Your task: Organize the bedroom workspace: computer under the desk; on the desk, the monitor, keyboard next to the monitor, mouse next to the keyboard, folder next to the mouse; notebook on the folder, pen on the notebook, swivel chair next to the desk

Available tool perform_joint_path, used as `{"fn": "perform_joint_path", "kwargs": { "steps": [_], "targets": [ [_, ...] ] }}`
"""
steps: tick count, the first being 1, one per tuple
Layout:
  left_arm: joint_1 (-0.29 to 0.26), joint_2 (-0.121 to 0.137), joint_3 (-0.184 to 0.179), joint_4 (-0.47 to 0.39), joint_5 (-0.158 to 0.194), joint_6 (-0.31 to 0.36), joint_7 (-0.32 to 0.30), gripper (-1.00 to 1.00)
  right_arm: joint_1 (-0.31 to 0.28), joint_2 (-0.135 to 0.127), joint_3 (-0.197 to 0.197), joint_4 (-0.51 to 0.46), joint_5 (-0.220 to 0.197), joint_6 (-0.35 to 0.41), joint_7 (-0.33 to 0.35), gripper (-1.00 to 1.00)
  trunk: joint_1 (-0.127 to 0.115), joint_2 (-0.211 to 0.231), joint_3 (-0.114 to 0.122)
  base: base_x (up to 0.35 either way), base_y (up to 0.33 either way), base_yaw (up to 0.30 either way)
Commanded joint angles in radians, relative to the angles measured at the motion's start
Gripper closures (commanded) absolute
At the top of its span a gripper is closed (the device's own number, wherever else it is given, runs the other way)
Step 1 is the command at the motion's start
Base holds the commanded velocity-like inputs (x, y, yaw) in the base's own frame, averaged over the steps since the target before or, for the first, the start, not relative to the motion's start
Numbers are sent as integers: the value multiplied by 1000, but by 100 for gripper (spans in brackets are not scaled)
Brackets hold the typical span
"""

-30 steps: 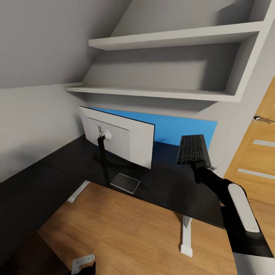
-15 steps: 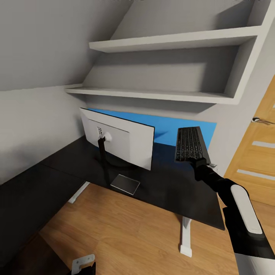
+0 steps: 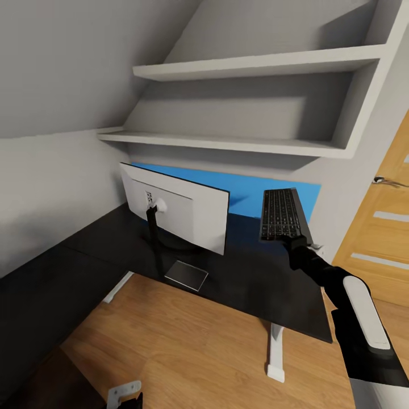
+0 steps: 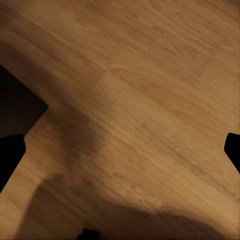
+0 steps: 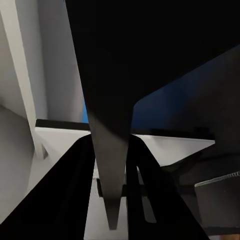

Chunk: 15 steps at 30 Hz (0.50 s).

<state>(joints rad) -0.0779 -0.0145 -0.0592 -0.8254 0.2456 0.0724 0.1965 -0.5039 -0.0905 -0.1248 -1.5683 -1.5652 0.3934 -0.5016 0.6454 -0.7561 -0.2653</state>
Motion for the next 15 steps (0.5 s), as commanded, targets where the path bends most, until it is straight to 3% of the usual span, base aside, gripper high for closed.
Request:
{"fn": "perform_joint_path", "kwargs": {
  "steps": [1,15],
  "targets": [
    [0,0,-4,-1,8,4,8,-100,-1,0,-1,-1,-5,5,-3,100,-4,6,2,0,0,0],
    [0,0,-8,5,8,3,8,-100,2,0,-9,-1,-1,0,3,100,-57,104,46,0,0,0]
  ]
}}
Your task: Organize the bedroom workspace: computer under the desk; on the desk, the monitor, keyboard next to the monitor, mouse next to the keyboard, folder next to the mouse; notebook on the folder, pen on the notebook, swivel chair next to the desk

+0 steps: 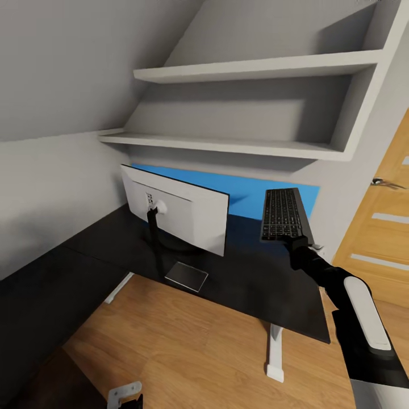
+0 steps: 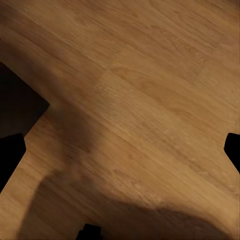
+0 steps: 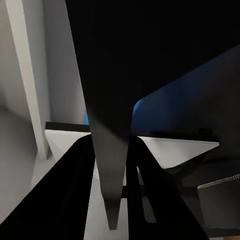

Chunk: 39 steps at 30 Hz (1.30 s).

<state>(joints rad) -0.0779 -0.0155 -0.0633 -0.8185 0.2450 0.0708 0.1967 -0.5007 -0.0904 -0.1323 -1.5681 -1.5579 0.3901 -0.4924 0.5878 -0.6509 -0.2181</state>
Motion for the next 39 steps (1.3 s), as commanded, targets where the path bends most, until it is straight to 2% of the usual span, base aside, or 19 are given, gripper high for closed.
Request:
{"fn": "perform_joint_path", "kwargs": {
  "steps": [1,5,9,21,29,36,39],
  "targets": [
    [0,1,-6,-2,9,4,7,-100,-1,0,-7,-1,-8,4,-6,100,-4,6,2,0,0,0],
    [0,1,-8,7,9,4,7,-100,-1,0,-17,-1,-8,5,-6,100,-19,34,14,0,0,0],
    [0,1,-11,51,8,4,7,-100,-1,1,-19,-1,-8,4,-6,100,-34,62,27,0,0,0],
    [0,2,-10,77,8,4,7,-100,-1,1,-21,-1,-8,4,-6,100,-80,146,64,0,0,0],
    [0,4,-9,171,9,-2,5,-100,-1,0,-21,-1,-9,8,-4,100,-111,202,89,0,0,0],
    [0,4,-9,279,8,-116,3,-100,-1,0,-21,-1,-10,18,-2,100,-138,251,111,0,0,0],
    [0,4,-9,293,8,-135,3,-100,-1,0,-20,-1,-10,30,-1,100,-138,251,111,0,0,0]
  ]
}}
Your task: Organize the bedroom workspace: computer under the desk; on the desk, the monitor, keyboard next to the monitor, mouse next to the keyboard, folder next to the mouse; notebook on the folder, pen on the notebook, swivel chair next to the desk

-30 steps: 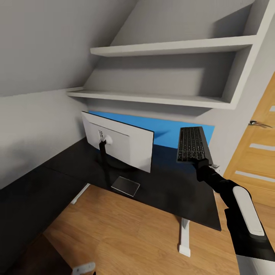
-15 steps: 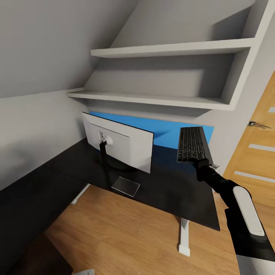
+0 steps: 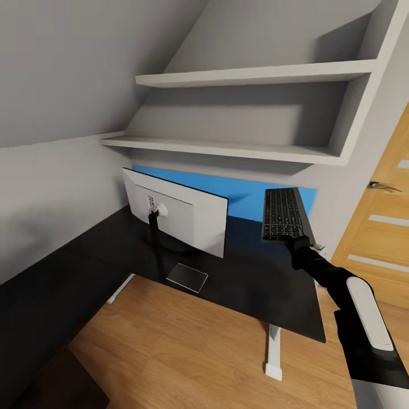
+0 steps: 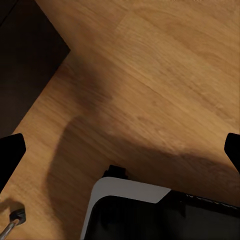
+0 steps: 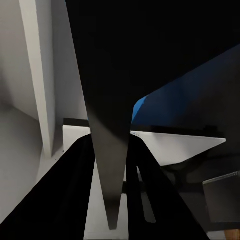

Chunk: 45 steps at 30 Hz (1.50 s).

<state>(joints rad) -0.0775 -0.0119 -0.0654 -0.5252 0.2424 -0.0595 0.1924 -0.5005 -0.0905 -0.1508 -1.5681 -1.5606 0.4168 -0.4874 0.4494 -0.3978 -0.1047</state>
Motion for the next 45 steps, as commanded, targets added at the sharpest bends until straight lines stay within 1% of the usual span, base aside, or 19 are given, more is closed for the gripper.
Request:
{"fn": "perform_joint_path", "kwargs": {
  "steps": [1,8,15,16,17,18,20,22,23,26,28,29,32,34,37,39,42,44,45],
  "targets": [
    [-1,1,-7,4,10,-9,7,-100,-1,0,-1,-1,-7,10,-4,100,1,-2,-2,0,0,0],
    [-1,0,-8,11,10,-17,7,-100,-1,0,3,-1,-7,29,35,100,1,-2,-2,0,0,0],
    [-1,0,-8,11,9,-20,8,-100,-1,0,4,-1,0,31,48,100,1,-2,-2,0,0,0],
    [-1,0,-8,11,9,-20,8,-100,-1,0,4,-1,3,30,50,100,1,-2,-2,0,0,0],
    [-1,0,-8,12,10,-20,8,-100,-1,1,4,-1,22,29,62,100,1,-2,-2,0,0,0],
    [-1,0,-8,12,10,-20,8,-100,-1,1,4,-1,30,29,68,100,1,-2,-2,0,-14,0],
    [-1,0,-8,13,9,-20,8,-100,0,6,4,0,104,27,117,100,1,-2,-2,0,-174,0],
    [-1,0,-8,13,9,-20,8,-100,5,11,5,1,147,27,157,100,1,-2,-2,0,-257,0],
    [-1,0,-8,13,10,-20,8,-100,13,15,5,2,177,27,195,100,1,-2,-2,0,-292,38],
    [-1,0,-8,13,11,-20,9,-100,17,17,8,2,196,27,215,100,1,-2,-2,0,-298,182],
    [-1,0,-7,13,11,-21,9,-100,17,17,26,2,221,25,218,100,1,-2,-2,0,-164,231],
    [-1,0,-7,13,11,-21,9,-100,17,17,48,2,254,23,226,100,1,-2,-2,0,-65,249],
    [-1,0,-7,14,11,-22,9,-100,17,19,79,4,322,2,273,100,1,-2,-2,0,-29,262],
    [-1,3,-6,26,12,-22,9,-100,19,31,116,8,399,-42,311,100,1,-2,-2,0,-7,273],
    [-1,3,-5,36,12,-26,9,-100,24,48,166,16,521,-147,326,100,1,-2,-2,0,-2,276],
    [-1,2,-5,39,11,-39,9,-100,36,53,188,21,578,-233,330,100,1,-2,-2,0,-1,244],
    [-1,3,-5,53,12,-88,9,-100,51,56,208,24,610,-337,331,100,1,-2,-2,0,0,94],
    [-1,2,-5,77,12,-151,9,-100,60,55,215,25,622,-403,332,100,1,-2,-2,0,0,16],
    [-1,2,-5,78,12,-153,9,-100,61,55,215,25,623,-405,333,100,1,-2,-2,0,0,2]
  ]
}}
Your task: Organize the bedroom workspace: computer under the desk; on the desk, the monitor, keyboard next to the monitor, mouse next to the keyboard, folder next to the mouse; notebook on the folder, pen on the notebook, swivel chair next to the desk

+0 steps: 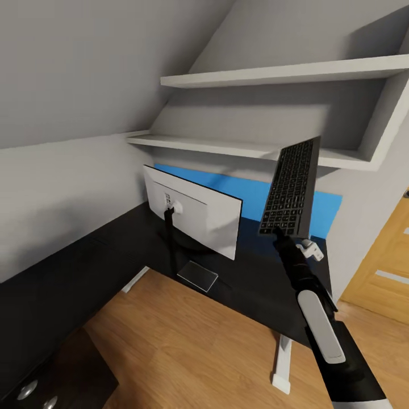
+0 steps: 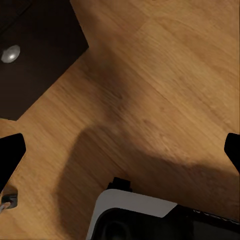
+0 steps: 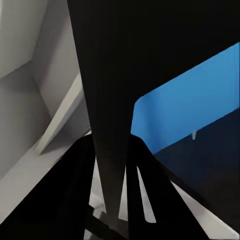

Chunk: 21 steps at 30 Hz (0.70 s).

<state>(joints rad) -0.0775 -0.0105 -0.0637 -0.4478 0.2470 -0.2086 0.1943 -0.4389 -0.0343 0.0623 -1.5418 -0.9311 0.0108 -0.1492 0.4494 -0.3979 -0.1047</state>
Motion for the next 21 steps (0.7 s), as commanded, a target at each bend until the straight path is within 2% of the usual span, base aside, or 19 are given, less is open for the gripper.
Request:
{"fn": "perform_joint_path", "kwargs": {
  "steps": [1,3,5,7,8,9,14,17,19,21],
  "targets": [
    [-1,1,-7,1,8,-5,7,-100,0,-1,2,-2,-7,-1,-3,100,1,-2,-2,0,0,2],
    [-1,0,-7,1,8,-6,7,-100,5,-2,2,-4,-6,-2,12,100,1,-2,-2,0,0,1],
    [-1,0,-7,1,8,-7,7,-100,18,-4,2,-7,-5,-3,89,100,1,-2,-2,0,0,0],
    [-1,0,-7,1,8,-8,7,-100,36,-6,2,-10,-5,-3,194,100,1,-2,-2,0,0,0],
    [-1,0,-7,1,8,-8,7,-100,48,-8,2,-11,-5,-2,278,100,1,-2,-2,0,0,0],
    [-1,0,-7,1,8,-8,7,-100,55,-9,2,-11,-4,-1,332,100,1,-2,-2,0,0,0],
    [-1,0,-7,1,8,-8,7,-100,80,-15,4,-13,2,21,543,100,1,-2,-2,0,0,0],
    [-1,0,-7,1,8,-8,7,-100,85,-17,4,-11,11,30,628,100,1,-2,-2,0,0,0],
    [-1,0,-7,1,8,-8,7,-100,85,-18,6,-10,13,33,644,100,1,-2,-2,0,0,0],
    [-1,0,-7,1,8,-8,7,-100,86,-19,26,-8,15,38,657,100,1,-2,-2,0,0,0]
  ]
}}
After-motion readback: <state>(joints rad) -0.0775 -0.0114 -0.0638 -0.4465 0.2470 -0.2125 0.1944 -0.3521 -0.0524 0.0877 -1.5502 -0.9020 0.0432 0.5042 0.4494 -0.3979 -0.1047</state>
